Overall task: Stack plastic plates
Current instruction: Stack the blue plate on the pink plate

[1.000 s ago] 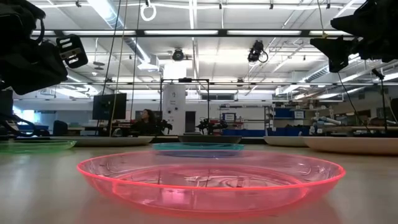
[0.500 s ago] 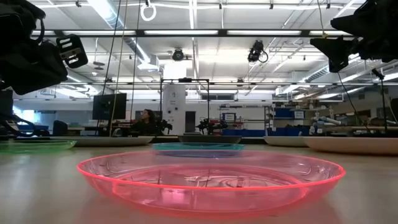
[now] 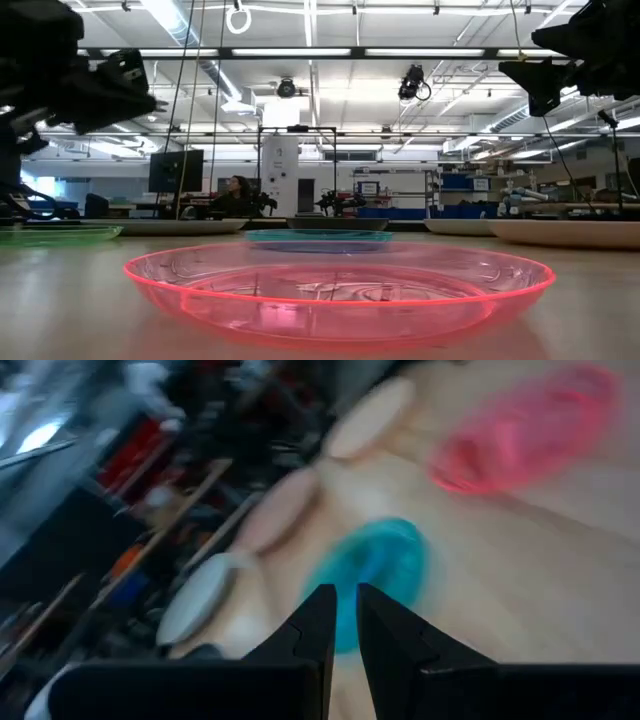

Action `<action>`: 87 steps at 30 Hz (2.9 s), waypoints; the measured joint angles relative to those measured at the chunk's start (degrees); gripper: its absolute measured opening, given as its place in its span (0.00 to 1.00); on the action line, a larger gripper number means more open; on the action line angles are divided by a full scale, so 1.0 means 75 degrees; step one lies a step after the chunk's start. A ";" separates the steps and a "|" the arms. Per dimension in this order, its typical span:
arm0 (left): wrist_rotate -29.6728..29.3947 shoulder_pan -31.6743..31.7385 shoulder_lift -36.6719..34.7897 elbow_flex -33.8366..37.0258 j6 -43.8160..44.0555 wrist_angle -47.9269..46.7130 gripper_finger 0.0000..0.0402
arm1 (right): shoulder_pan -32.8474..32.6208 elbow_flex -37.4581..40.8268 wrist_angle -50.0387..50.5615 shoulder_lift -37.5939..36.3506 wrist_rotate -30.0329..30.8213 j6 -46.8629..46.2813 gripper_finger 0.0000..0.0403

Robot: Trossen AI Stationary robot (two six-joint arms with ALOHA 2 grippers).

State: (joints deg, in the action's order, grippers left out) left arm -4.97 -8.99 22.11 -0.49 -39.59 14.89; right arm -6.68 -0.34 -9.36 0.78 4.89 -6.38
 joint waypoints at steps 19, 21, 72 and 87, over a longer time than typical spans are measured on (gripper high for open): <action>-0.0105 0.0026 0.0000 0.0000 0.0195 0.2020 0.13 | 0.0016 0.0000 -0.0402 0.0000 0.0357 -0.0074 0.67; -0.0105 0.0026 0.0000 0.0000 0.0195 0.2014 0.13 | 0.0018 0.0000 -0.0615 0.0000 0.0370 0.0346 0.67; -0.2142 -0.2894 0.2712 -0.0048 0.8636 0.5924 0.13 | -0.2579 -0.6648 0.0717 1.2240 0.1350 0.0283 0.67; -0.4255 -0.4001 0.7403 -0.2345 0.8442 0.5987 0.13 | -0.1688 -0.7107 0.0230 1.4444 0.2332 0.1424 0.56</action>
State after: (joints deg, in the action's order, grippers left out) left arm -36.88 -39.01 77.63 -18.08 23.73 59.79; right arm -19.35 -53.64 -7.63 109.10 22.38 4.30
